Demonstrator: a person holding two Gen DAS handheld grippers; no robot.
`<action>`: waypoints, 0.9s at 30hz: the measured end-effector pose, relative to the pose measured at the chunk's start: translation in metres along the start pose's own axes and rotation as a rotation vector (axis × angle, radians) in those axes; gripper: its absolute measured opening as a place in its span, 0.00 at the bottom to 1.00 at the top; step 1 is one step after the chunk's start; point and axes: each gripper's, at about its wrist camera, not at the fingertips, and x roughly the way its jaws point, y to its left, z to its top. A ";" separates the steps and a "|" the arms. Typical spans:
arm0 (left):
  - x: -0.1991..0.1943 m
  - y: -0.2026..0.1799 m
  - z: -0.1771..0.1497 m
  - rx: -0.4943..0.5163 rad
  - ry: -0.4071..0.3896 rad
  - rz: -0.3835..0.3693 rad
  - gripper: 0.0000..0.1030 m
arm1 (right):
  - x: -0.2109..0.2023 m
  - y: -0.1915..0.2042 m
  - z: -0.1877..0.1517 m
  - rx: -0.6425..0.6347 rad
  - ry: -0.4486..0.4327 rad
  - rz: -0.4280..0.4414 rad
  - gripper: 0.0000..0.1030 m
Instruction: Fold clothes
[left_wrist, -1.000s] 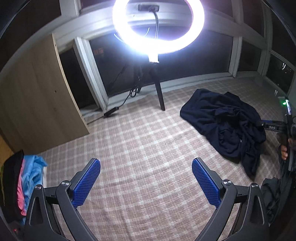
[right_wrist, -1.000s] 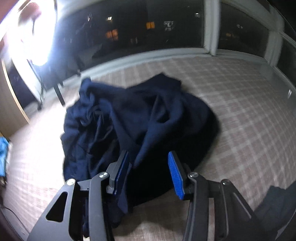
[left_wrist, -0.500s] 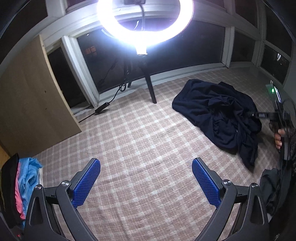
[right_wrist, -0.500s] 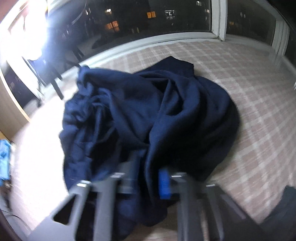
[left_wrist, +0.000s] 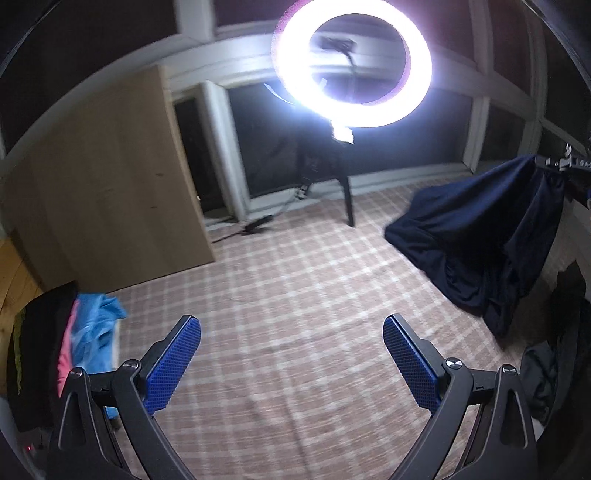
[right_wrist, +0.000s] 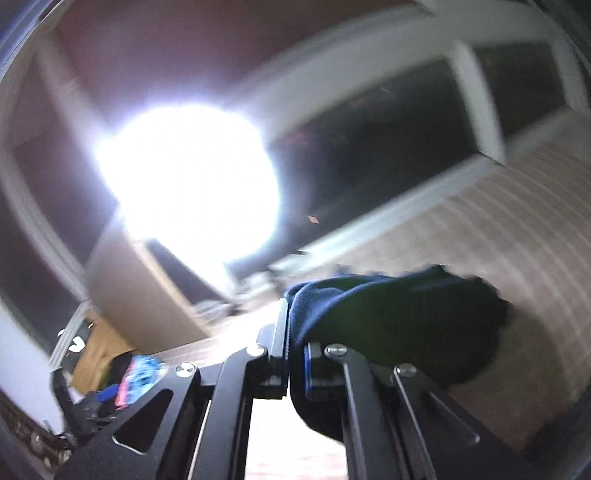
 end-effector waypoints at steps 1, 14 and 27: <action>-0.006 0.009 -0.002 -0.014 -0.009 0.009 0.97 | 0.009 0.029 -0.005 -0.026 0.009 0.043 0.05; -0.042 0.091 -0.075 -0.057 0.076 0.135 0.97 | 0.106 0.192 -0.168 -0.254 0.489 0.255 0.39; 0.064 -0.015 -0.089 0.115 0.239 -0.184 0.97 | 0.093 -0.009 -0.193 -0.125 0.498 -0.285 0.55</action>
